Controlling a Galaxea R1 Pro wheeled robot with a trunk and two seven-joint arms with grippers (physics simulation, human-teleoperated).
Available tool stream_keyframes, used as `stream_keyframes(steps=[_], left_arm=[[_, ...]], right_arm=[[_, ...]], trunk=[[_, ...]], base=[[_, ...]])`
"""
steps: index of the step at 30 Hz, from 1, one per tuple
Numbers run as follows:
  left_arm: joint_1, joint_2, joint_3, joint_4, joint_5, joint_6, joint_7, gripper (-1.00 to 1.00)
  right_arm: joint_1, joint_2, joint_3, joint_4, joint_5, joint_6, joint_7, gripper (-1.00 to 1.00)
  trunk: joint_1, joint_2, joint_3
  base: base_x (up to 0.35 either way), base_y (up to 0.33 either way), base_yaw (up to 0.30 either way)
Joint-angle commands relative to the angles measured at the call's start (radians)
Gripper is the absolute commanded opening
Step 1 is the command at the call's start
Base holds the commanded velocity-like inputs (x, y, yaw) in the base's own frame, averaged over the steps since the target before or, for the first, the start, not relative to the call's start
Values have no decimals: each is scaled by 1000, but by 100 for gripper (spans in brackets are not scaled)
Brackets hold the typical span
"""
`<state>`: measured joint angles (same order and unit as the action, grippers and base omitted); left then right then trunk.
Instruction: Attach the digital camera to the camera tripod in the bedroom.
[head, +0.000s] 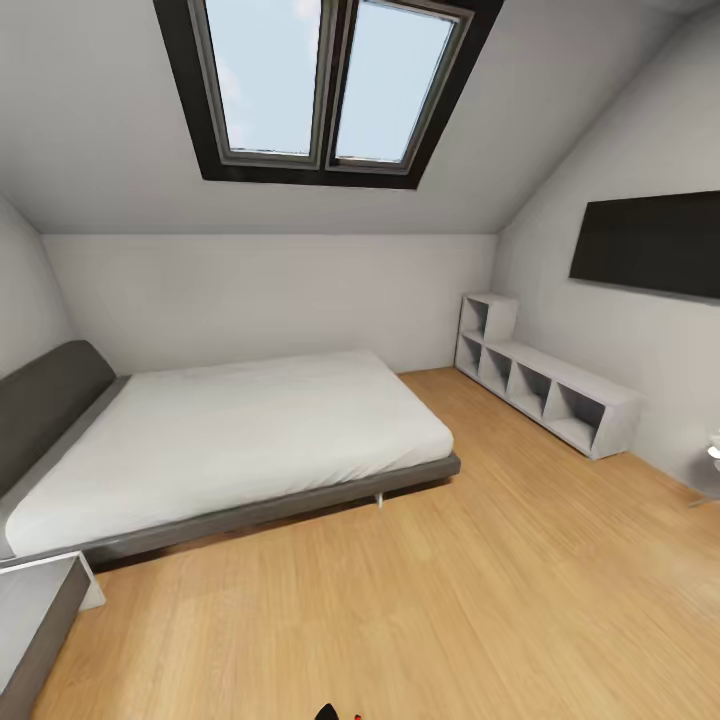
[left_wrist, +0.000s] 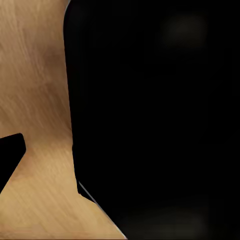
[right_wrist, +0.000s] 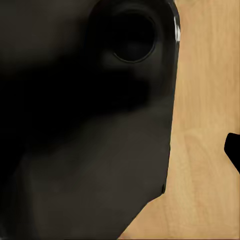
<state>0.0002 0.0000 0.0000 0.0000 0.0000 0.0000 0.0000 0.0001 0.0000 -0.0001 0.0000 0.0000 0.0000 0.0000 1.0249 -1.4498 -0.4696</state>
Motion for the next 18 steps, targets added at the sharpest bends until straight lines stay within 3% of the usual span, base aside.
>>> stream_keyframes(steps=[1, 5, 18], left_arm=[[6, 6, -1, 0, 2, -2, 6, 100], [21, 27, -1, -1, -1, -1, 4, 100], [21, 27, -1, -1, -1, -1, 4, 100]], right_arm=[[-6, 6, -5, -6, 2, 2, 0, 100], [-29, 12, -3, -29, 2, -1, 0, 100], [-44, 12, -3, -34, 2, -1, 0, 100]], trunk=[[0, 0, 0], [0, 0, 0], [0, 0, 0]], base=[[0, 0, 0], [0, 0, 0], [0, 0, 0]])
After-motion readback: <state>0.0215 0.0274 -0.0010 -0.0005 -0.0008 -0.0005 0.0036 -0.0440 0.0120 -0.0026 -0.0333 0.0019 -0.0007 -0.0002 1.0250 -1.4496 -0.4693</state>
